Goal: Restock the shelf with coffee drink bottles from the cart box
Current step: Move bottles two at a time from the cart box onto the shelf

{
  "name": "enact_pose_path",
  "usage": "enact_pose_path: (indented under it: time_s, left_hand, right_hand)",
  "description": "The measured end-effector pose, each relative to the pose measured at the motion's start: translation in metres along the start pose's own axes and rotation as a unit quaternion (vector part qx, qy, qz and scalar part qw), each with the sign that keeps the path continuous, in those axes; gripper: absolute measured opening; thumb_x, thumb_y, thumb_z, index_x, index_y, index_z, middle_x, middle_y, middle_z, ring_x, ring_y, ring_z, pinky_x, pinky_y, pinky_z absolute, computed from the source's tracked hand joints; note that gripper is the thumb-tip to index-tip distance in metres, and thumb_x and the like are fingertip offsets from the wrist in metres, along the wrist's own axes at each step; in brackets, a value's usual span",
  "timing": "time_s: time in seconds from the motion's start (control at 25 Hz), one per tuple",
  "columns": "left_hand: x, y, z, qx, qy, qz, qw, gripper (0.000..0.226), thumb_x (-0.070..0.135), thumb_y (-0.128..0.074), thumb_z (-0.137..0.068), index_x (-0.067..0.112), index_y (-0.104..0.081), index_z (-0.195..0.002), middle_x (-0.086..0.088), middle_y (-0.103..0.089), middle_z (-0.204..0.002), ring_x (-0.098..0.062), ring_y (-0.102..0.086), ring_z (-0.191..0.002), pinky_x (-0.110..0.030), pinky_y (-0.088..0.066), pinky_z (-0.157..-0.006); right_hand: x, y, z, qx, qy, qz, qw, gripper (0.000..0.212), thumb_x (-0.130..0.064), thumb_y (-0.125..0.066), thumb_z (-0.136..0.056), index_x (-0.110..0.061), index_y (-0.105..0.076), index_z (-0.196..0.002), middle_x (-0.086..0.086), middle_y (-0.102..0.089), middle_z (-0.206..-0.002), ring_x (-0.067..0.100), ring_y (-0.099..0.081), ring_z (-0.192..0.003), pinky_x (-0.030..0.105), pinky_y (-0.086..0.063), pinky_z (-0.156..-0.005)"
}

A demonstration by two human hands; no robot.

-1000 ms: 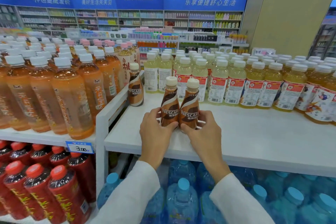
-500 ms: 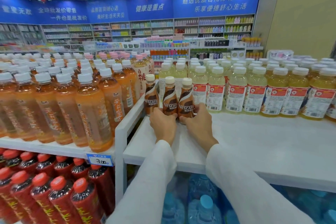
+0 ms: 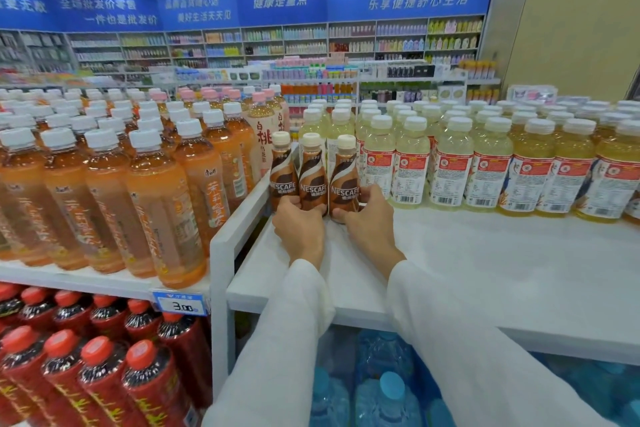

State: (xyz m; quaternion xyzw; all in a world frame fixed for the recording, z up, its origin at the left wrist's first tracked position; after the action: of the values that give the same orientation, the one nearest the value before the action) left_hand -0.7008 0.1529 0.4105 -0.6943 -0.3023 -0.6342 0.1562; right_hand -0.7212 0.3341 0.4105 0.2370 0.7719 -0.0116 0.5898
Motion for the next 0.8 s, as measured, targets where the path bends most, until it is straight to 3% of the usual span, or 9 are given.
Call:
enact_pose_path:
  time_s: [0.08,0.4,0.56,0.68,0.8]
  left_hand:
    - [-0.001,0.000,0.000,0.005,0.003,0.002,1.000,0.050,0.019,-0.089,-0.076,0.011,-0.066,-0.120,-0.008,-0.070,-0.118,-0.027,-0.065,-0.111,-0.040,-0.053,-0.095]
    - [-0.003,-0.003,-0.003,-0.001,-0.009,-0.016,1.000,0.047,0.021,-0.088,-0.078,0.014,-0.064,-0.118,-0.008,-0.068,-0.120,-0.027,-0.063,-0.113,-0.043,-0.053,-0.098]
    - [-0.003,-0.004,-0.001,-0.011,-0.018,-0.016,1.000,0.049,0.021,-0.086,-0.081,0.015,-0.061,-0.122,-0.006,-0.067,-0.124,-0.027,-0.063,-0.116,-0.044,-0.053,-0.101]
    - [-0.002,-0.002,0.009,-0.050,-0.033,-0.016,0.998,0.051,0.022,-0.085,-0.082,0.016,-0.059,-0.126,-0.005,-0.066,-0.128,-0.027,-0.061,-0.121,-0.047,-0.050,-0.106]
    - [-0.001,0.012,0.030,-0.100,-0.058,-0.071,0.991,0.059,0.027,-0.083,-0.083,0.019,-0.056,-0.135,-0.003,-0.061,-0.138,-0.025,-0.056,-0.129,-0.045,-0.046,-0.111]
  right_hand:
    - [-0.001,-0.002,-0.001,0.002,0.002,0.001,1.000,0.054,-0.016,-0.090,-0.072,-0.020,-0.055,-0.113,-0.003,-0.067,-0.110,0.018,-0.066,-0.101,0.029,-0.052,-0.086]
    - [-0.001,-0.003,0.000,0.009,0.008,0.009,1.000,0.052,-0.019,-0.090,-0.073,-0.026,-0.053,-0.109,-0.012,-0.062,-0.101,0.014,-0.065,-0.097,0.015,-0.046,-0.075]
    - [-0.001,-0.004,0.002,-0.014,-0.018,0.004,1.000,0.066,-0.020,-0.089,-0.075,-0.019,-0.052,-0.130,0.002,-0.064,-0.125,0.022,-0.064,-0.115,0.031,-0.051,-0.093]
    - [-0.005,0.006,0.017,-0.046,-0.042,0.024,0.998,0.084,-0.026,-0.084,-0.082,-0.011,-0.039,-0.151,0.008,-0.051,-0.149,0.028,-0.051,-0.135,0.043,-0.044,-0.111]
    - [-0.010,0.030,0.054,-0.092,-0.031,0.093,0.991,0.076,-0.030,-0.073,-0.092,-0.013,-0.034,-0.155,0.008,-0.045,-0.156,0.028,-0.045,-0.141,0.046,-0.039,-0.116]
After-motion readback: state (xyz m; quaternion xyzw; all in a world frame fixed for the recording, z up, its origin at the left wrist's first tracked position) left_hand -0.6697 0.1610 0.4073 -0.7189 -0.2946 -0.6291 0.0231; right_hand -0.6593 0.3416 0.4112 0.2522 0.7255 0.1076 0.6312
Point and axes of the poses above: each hand's wrist, its own z-axis away from the middle knuckle, its own y-axis out of the back of the hand, x = y × z, the point moved 8 cm from there along -z, towards the middle knuckle
